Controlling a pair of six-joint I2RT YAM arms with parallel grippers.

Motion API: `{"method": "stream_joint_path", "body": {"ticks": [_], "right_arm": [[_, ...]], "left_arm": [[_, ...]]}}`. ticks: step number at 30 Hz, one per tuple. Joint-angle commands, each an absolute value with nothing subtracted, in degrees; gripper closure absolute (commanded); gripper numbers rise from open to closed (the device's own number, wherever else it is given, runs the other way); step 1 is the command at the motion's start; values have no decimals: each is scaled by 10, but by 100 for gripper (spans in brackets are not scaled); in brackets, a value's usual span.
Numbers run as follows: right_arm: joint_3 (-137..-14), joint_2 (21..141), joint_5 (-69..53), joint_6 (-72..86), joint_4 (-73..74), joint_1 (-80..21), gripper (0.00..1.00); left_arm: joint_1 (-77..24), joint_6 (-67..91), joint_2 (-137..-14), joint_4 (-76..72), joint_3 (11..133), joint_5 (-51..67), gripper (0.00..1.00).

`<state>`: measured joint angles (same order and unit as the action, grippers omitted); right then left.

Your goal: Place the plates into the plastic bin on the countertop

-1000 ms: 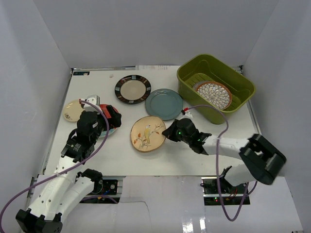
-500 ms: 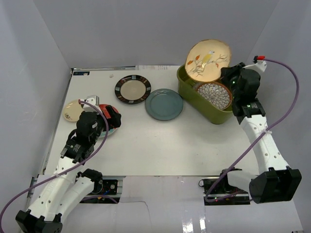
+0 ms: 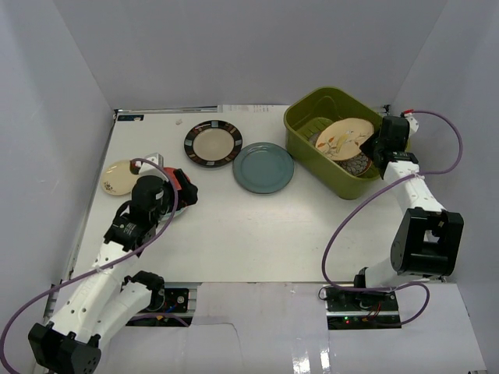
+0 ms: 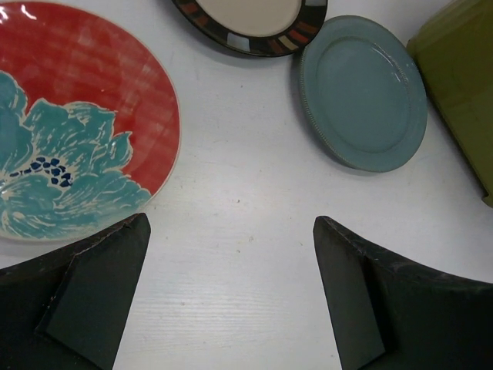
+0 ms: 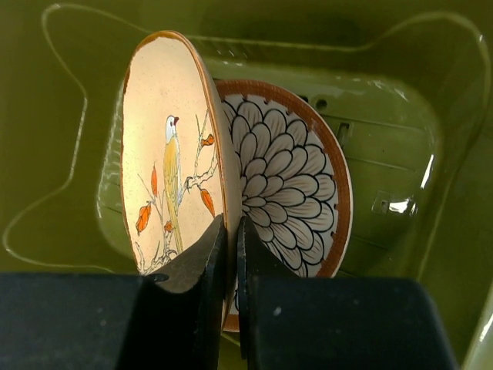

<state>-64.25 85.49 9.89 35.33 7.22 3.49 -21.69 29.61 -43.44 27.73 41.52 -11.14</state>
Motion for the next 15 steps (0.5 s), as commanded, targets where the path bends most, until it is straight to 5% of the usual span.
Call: {"method": "stream_joint_path", "body": {"ticks": [1,4,7,15], "right_arm": [[-655,837,63,373,-33,34,92],[-642,848,64,374,-33,34,91],[-634,859,61,374,-20,34,75],[-633,823,32,367,-1,34,2]], "left_arm": [[-214,344,-440,297,425,-116,2],[-214,391,-439,307,408,-127,2],[-213,466,-428,307,375,-149,2],[-203,582,-398,301,290,-255,11]]}}
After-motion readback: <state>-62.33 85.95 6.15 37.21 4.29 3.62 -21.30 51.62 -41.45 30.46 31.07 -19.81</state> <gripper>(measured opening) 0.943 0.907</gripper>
